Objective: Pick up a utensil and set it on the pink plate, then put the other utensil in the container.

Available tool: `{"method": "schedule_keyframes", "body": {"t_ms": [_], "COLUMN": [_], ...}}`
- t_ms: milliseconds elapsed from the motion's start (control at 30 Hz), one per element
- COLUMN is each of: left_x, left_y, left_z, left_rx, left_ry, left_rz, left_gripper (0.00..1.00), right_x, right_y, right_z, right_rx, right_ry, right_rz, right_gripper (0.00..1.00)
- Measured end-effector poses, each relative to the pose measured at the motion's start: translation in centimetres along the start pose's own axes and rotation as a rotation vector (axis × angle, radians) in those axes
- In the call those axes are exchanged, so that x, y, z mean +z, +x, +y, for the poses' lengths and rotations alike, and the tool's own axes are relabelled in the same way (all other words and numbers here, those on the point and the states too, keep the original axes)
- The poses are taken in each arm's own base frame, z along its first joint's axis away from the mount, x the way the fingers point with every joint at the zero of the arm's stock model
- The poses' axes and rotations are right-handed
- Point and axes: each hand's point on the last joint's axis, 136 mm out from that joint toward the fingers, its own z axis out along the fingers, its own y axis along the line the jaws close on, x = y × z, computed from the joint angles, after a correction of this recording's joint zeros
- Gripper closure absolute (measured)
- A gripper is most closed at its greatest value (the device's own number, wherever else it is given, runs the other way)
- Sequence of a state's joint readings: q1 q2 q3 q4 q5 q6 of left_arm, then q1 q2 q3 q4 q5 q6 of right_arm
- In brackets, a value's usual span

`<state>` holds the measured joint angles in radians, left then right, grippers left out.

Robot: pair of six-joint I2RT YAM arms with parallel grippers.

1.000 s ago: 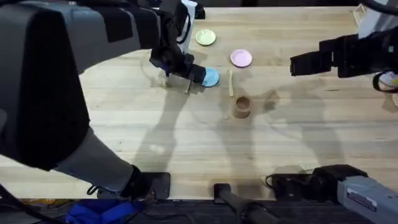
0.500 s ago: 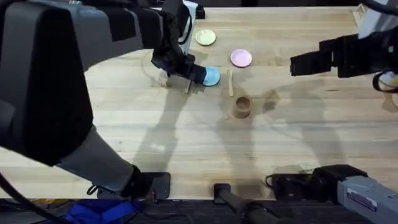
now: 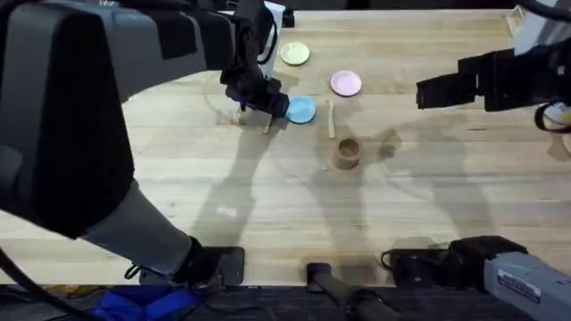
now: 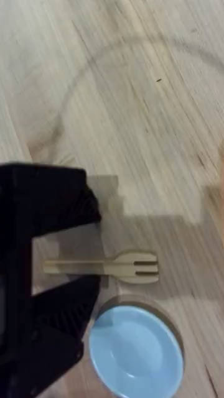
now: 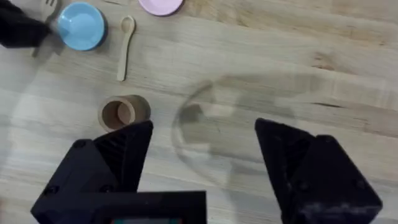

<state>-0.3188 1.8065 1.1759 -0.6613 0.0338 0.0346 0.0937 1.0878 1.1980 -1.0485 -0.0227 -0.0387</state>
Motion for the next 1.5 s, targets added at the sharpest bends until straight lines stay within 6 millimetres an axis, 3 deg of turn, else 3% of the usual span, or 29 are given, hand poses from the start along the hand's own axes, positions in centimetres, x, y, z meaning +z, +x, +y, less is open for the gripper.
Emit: {"method": "schedule_keyframes", "body": {"t_ms": [167, 400, 1100, 1233, 1367, 1500], "left_x": [0.0, -0.1, -0.8, -3.7, -8.9, -12.9], "left_y": [0.0, -0.2, 0.3, -0.9, -3.3, -5.1], "left_z": [-0.4, -0.7, 0.0, 0.1, 0.0, -0.4], "left_rx": [0.004, 0.005, -0.002, 0.002, 0.029, 0.076], "left_ry": [0.011, 0.021, -0.007, -0.016, -0.024, -0.013], "left_rz": [0.000, -0.005, 0.033, -0.019, -0.122, -0.191], "left_gripper": [0.783, 0.947, 0.959, 0.959, 0.959, 0.960], "right_x": [0.0, 0.0, 0.0, 0.0, 0.0, 0.0], "right_y": [0.0, 0.0, 0.0, 0.0, 0.0, 0.0], "right_z": [0.0, 0.0, 0.0, 0.0, 0.0, 0.0], "right_rx": [0.000, 0.000, 0.000, 0.000, 0.000, 0.000], "right_ry": [0.000, 0.000, 0.000, 0.000, 0.000, 0.000], "right_rz": [0.000, 0.000, 0.000, 0.000, 0.000, 0.000], "right_gripper": [0.003, 0.003, 0.003, 0.003, 0.003, 0.003]}}
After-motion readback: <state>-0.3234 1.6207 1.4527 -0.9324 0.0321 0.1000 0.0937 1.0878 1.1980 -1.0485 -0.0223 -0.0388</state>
